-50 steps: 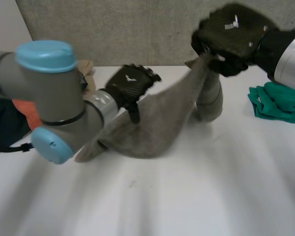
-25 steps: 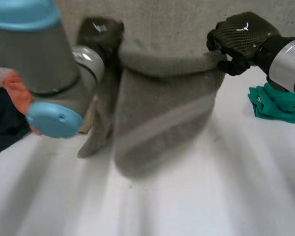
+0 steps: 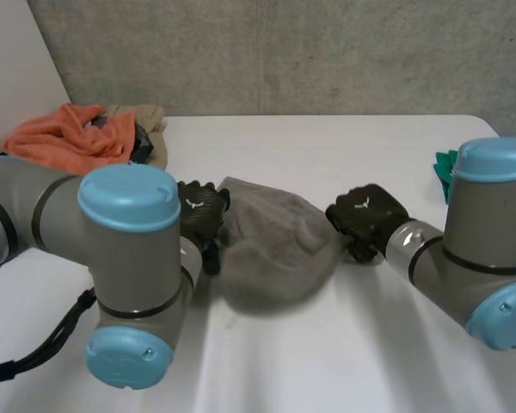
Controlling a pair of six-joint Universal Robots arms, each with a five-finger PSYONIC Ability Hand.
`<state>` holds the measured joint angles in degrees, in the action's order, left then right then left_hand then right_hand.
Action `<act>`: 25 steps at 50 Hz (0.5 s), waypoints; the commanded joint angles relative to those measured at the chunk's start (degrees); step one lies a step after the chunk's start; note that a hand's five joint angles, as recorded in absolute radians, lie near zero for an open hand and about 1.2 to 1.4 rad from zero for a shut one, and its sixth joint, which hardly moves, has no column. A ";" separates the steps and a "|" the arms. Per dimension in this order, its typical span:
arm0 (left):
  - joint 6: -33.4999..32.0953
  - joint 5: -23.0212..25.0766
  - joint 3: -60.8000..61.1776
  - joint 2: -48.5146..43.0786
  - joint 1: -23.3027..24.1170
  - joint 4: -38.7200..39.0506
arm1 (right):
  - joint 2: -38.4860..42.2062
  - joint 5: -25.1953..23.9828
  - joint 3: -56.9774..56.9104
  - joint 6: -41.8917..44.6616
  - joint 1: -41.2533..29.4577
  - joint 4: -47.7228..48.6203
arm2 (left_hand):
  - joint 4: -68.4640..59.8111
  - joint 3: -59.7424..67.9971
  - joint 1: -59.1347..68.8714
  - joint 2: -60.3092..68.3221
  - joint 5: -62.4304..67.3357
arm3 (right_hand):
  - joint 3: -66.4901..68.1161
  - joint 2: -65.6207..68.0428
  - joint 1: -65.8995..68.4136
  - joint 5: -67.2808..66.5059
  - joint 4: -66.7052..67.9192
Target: Fold the laundry.
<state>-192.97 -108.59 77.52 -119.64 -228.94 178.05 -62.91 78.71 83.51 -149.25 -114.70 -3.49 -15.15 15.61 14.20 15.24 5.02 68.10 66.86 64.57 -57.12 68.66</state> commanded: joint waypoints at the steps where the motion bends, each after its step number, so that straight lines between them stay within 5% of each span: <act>1: -0.03 2.93 -2.81 4.41 -3.70 -8.68 | -0.72 0.83 2.18 1.42 0.62 -0.29 | 5.15 -5.61 -4.20 -5.24 -5.02 | 11.90 13.14 15.43 -12.88 11.34; 7: -8.46 11.72 -3.43 7.49 -11.16 -12.37 | -2.92 -1.02 4.38 1.42 1.41 0.06 | 5.15 -5.61 -4.20 -5.24 -5.02 | 11.90 13.14 15.43 -12.88 11.34; 15: -11.29 12.44 0.60 8.46 -17.41 -18.88 | -3.09 -1.10 4.91 1.33 1.50 -0.20 | -1.96 1.50 2.90 1.87 2.09 | 11.90 13.14 15.43 -12.88 11.34; 25: -14.18 19.46 3.87 5.65 -18.73 -9.48 | -2.83 -1.02 4.91 1.42 1.59 -0.20 | -6.00 5.53 6.94 5.91 6.13 | 11.90 13.14 15.43 -12.88 11.34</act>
<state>-205.40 -92.84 80.59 -111.64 -247.96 162.94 -65.89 77.36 88.43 -147.90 -113.01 -3.70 -16.36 16.00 16.19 16.05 6.15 68.10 66.86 64.57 -57.12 68.67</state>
